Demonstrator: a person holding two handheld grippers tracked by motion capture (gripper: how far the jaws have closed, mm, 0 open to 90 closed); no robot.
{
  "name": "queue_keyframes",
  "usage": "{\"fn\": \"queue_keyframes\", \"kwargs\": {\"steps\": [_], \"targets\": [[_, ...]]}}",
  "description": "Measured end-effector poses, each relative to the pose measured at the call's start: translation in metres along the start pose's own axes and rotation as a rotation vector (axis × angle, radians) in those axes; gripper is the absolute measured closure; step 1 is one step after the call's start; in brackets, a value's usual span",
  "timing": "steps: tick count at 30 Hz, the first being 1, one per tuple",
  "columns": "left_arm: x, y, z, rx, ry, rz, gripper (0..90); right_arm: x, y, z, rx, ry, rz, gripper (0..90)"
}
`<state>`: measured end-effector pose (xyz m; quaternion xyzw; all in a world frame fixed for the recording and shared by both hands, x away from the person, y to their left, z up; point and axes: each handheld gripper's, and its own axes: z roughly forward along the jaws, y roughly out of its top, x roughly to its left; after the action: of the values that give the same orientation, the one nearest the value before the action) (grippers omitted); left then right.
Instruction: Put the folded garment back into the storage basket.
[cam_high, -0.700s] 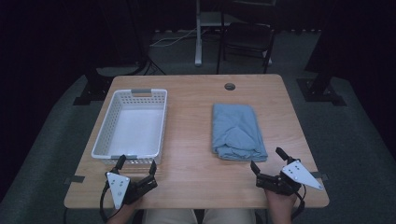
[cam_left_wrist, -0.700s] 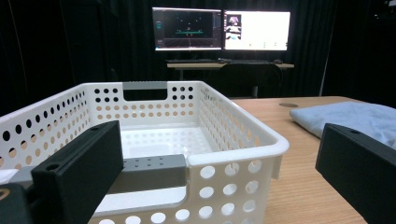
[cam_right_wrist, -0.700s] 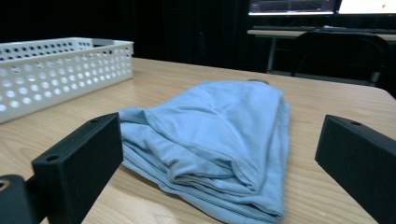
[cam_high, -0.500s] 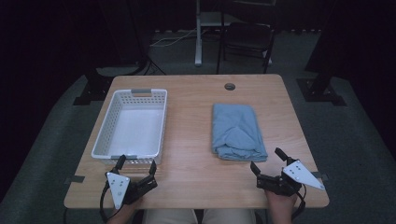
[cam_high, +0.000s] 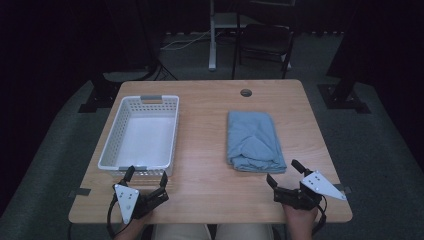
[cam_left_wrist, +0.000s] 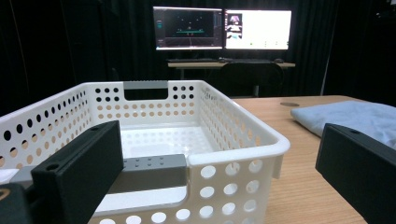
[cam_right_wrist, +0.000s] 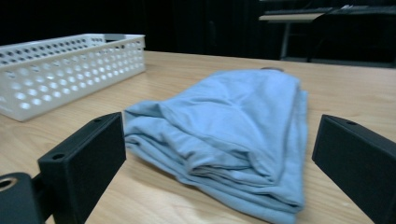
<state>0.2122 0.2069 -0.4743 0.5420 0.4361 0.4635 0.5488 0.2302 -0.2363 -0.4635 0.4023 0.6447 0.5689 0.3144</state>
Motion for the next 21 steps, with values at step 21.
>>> {"fn": "queue_keyframes", "kwargs": {"steps": [21], "targets": [[0.001,0.0,-0.002,-0.017,-0.009,-0.006,2.1,0.002,0.019,-0.011,0.004,-0.048,-0.026,2.7]]}}
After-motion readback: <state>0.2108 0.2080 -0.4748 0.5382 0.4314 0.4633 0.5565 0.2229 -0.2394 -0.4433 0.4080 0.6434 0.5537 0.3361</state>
